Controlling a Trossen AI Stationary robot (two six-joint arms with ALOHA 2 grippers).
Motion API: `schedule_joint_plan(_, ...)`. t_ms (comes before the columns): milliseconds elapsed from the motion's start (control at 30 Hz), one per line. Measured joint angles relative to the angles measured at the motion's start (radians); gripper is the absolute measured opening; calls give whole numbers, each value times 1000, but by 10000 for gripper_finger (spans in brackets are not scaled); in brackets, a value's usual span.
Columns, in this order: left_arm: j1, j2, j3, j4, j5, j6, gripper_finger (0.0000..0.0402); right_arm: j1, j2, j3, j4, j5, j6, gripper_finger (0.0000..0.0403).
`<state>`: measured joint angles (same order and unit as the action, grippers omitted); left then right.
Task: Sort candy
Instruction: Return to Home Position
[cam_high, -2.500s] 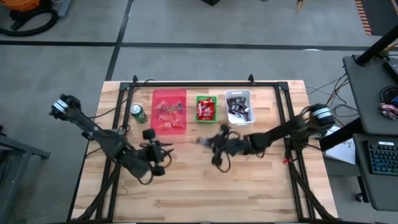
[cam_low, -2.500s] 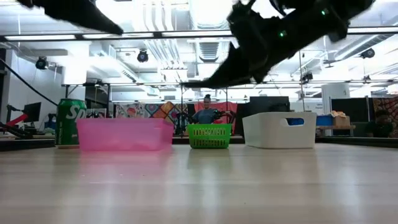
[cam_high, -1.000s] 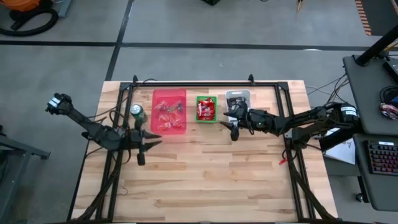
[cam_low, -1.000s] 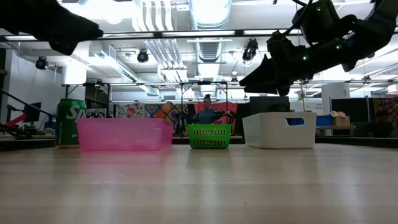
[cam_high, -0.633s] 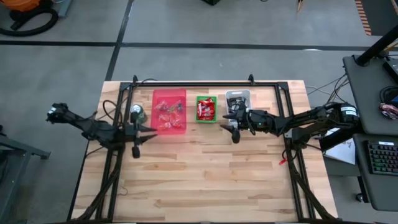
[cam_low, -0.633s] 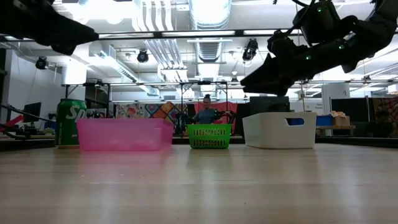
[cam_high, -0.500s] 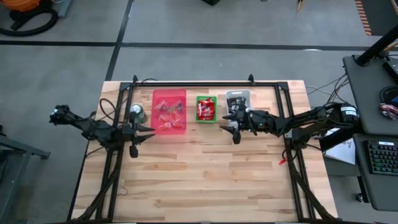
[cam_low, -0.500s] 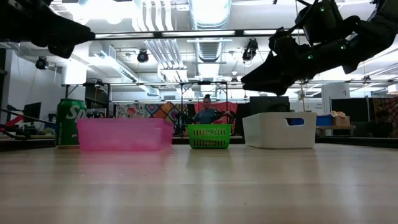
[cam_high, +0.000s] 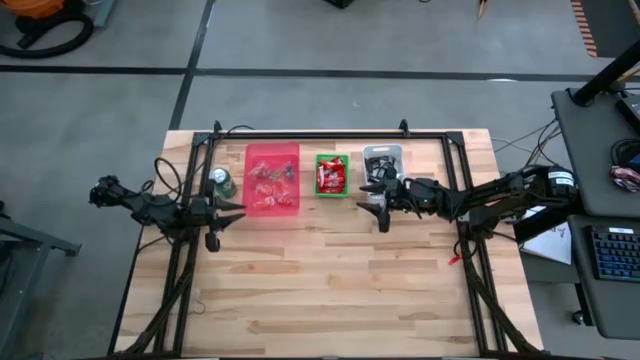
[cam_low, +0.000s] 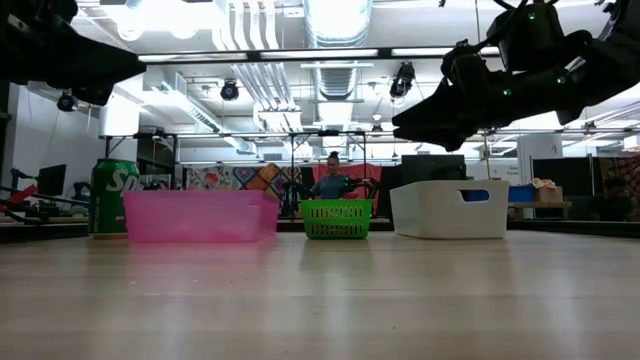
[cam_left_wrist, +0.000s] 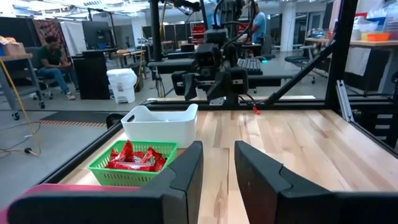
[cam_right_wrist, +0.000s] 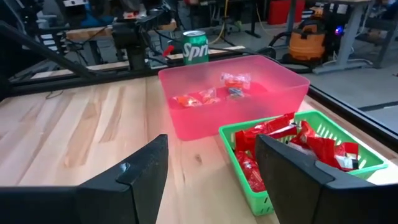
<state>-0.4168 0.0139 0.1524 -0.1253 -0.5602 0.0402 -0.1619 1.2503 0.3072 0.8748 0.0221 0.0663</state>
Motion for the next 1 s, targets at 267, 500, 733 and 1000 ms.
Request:
schedule_joint_plan(267, 0, -15, -53, -3, 3, -38, 77, 0, 0, -1, 25, -4, -32, 228)
schedule_joint_plan(500, 0, -1, -91, 35, 68, -102, 77, 0, 0, -1, 29, -4, -40, 228)
schedule_joint_plan(733, -1, 31, -92, 39, 47, -102, 77, 2, 0, -1, 31, -4, -55, 228)
schedule_joint_plan(1000, -2, 91, -101, 64, 162, -136, 77, 3, 0, -1, 48, -4, -112, 228)
